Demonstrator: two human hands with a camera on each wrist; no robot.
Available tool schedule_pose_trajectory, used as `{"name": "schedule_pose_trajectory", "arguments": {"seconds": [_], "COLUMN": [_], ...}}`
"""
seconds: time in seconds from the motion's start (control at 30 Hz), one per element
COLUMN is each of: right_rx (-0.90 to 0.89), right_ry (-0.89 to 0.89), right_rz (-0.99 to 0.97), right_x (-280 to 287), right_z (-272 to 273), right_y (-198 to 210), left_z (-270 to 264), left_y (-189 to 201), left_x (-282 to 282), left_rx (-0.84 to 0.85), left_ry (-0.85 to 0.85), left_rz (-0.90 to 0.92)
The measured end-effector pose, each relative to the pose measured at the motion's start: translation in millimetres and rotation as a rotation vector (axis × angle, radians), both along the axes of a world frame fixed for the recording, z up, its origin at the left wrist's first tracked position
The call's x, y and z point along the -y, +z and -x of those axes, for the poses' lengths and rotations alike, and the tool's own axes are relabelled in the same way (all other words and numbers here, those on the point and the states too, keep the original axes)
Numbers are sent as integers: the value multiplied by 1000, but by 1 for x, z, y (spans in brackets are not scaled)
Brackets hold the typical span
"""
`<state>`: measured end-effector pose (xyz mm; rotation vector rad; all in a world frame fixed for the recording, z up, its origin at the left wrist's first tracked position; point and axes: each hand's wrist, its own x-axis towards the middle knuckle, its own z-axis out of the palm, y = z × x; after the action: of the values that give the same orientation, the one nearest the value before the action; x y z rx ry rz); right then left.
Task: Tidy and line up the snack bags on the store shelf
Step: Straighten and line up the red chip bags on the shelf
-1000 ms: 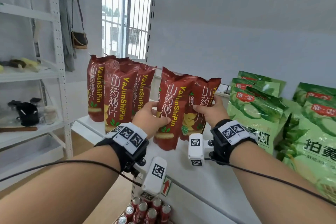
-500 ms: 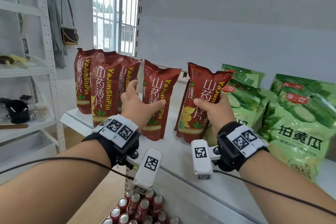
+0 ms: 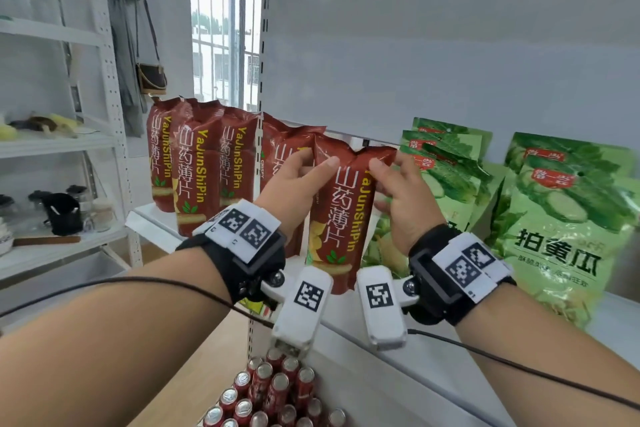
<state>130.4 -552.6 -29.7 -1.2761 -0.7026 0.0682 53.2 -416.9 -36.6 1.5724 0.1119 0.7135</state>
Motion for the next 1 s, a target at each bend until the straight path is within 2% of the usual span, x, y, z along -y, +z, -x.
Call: {"name": "schedule_pose_trajectory", "arguments": {"seconds": [0.23, 0.4, 0.5, 0.57, 0.73, 0.87, 1.0], "right_rx": [64, 68, 64, 25, -100, -203, -310], "right_ry": [30, 165, 113, 64, 39, 80, 184], "right_rz": [24, 80, 73, 26, -80, -105, -7], "right_x": [16, 29, 36, 41, 50, 55, 58], "right_z": [-2, -1, -2, -7, -19, -20, -22], "right_y": [6, -6, -8, -8, -11, -21, -36], "left_z": [2, -2, -1, 2, 7, 6, 0], "left_y": [15, 16, 14, 7, -6, -7, -5], "left_x": [16, 31, 38, 40, 50, 57, 62], "left_rx": [47, 84, 57, -36, -289, -277, -236], "left_ry": [27, 22, -7, -26, -75, -12, 50], "left_rz": [100, 103, 66, 0, -15, -21, 55]}}
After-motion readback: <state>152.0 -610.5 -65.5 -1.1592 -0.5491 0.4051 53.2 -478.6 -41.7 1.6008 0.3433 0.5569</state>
